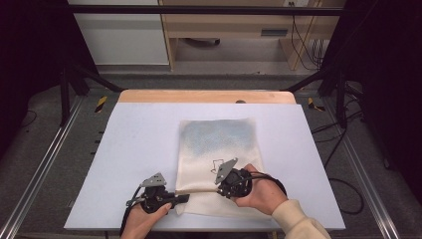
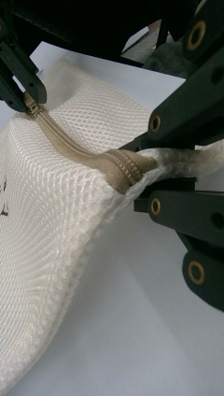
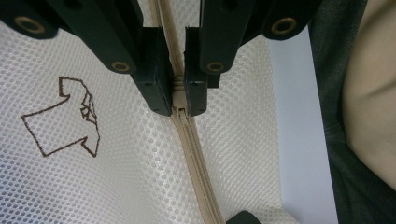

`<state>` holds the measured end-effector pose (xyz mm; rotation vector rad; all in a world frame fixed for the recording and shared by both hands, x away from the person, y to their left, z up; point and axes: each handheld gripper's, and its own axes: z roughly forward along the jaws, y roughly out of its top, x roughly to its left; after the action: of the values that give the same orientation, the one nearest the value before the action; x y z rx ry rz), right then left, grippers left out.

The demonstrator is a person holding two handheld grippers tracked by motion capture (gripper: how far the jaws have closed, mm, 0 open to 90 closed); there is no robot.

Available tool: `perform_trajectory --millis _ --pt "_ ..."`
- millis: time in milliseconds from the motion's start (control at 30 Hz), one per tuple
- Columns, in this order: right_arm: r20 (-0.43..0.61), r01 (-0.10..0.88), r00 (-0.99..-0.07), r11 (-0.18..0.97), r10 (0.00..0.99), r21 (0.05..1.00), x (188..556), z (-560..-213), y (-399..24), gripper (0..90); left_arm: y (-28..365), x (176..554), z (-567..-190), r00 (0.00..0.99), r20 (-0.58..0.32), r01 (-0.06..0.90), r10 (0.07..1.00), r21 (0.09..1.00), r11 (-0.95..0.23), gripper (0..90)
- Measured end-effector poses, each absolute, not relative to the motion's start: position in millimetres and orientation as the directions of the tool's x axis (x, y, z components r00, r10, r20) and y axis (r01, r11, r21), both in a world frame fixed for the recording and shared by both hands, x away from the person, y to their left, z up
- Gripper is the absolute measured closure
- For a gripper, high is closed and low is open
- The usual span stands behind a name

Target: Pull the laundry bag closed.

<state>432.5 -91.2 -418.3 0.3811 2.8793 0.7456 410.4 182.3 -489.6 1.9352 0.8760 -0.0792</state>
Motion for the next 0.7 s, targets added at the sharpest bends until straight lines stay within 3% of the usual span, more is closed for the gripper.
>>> perform_trajectory --millis 700 --pt "-0.076 0.205 -0.958 0.844 0.278 0.496 430.8 -417.6 -97.0 82.1 182.0 410.3 -489.8 0.739 -0.403 0.605 0.541 0.75 -0.268 84.8"
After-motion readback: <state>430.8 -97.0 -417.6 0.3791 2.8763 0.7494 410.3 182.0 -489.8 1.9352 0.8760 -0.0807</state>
